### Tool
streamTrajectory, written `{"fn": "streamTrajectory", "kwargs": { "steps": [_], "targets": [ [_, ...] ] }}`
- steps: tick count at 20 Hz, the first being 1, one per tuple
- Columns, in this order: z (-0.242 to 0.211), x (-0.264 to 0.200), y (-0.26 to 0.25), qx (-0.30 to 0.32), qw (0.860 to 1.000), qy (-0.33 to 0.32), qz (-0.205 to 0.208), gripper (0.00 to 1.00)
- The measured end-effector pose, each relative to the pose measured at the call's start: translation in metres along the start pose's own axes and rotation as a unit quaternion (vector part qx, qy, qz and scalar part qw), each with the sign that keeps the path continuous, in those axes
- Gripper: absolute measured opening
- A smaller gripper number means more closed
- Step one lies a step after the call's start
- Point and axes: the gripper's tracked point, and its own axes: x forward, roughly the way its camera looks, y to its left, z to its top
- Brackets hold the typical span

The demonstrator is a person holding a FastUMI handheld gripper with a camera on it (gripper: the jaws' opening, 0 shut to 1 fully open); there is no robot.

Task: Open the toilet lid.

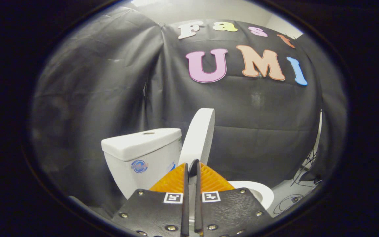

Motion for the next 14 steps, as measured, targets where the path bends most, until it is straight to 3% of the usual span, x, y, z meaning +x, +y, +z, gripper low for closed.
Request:
{"fn": "streamTrajectory", "kwargs": {
  "steps": [14],
  "targets": [
    [-0.001,0.005,0.038,0.007,0.999,-0.014,0.031,0.07]
  ]
}}
